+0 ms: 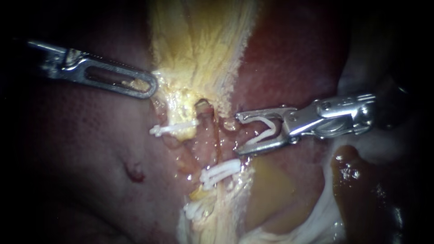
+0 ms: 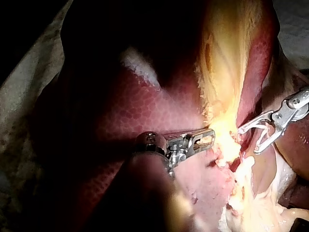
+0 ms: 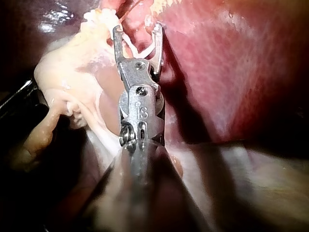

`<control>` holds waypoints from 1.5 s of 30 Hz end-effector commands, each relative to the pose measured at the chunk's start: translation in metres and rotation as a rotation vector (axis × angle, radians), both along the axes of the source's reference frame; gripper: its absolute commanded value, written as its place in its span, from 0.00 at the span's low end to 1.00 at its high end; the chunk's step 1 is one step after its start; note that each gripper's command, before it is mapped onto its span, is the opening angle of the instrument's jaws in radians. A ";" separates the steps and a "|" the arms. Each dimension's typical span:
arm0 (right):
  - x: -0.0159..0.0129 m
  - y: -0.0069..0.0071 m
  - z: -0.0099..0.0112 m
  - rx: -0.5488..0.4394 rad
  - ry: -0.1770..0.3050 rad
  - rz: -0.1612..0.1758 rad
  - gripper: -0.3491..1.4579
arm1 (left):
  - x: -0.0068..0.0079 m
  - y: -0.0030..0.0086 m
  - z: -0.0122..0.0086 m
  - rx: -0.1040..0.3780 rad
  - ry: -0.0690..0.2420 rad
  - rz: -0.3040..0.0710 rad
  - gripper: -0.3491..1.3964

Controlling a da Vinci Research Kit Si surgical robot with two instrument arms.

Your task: Clipping third clip right tube

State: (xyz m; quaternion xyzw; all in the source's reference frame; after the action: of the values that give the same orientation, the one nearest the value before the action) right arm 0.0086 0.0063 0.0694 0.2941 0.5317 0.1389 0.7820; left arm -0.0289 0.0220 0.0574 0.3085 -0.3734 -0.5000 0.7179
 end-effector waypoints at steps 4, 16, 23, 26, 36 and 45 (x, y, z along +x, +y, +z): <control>0.0001 -0.0001 -0.0007 0.036 0.022 0.005 0.46 | 0.0000 0.0000 0.0000 0.000 0.000 0.000 0.00; 0.0003 -0.0005 -0.0010 0.091 0.047 0.009 0.46 | 0.0000 0.0000 -0.0001 0.000 0.000 0.000 0.00; 0.0012 -0.0008 -0.0002 0.109 0.042 0.013 0.46 | 0.0000 0.0000 -0.0001 0.000 0.000 0.000 0.00; 0.0019 -0.0010 0.0006 0.116 0.037 0.018 0.46 | -0.0001 0.0000 -0.0001 0.000 0.000 0.000 0.00; 0.0038 -0.0010 0.0026 0.142 0.046 0.043 0.47 | -0.0001 0.0000 -0.0001 0.000 0.000 0.000 0.00; 0.0052 -0.0004 0.0031 0.205 0.102 0.071 0.47 | -0.0002 0.0000 0.0000 0.000 0.001 -0.001 0.00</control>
State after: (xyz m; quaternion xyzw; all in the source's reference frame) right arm 0.0140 0.0059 0.0726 0.3678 0.5685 0.2078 0.7059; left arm -0.0291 0.0220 0.0573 0.3085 -0.3733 -0.5002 0.7178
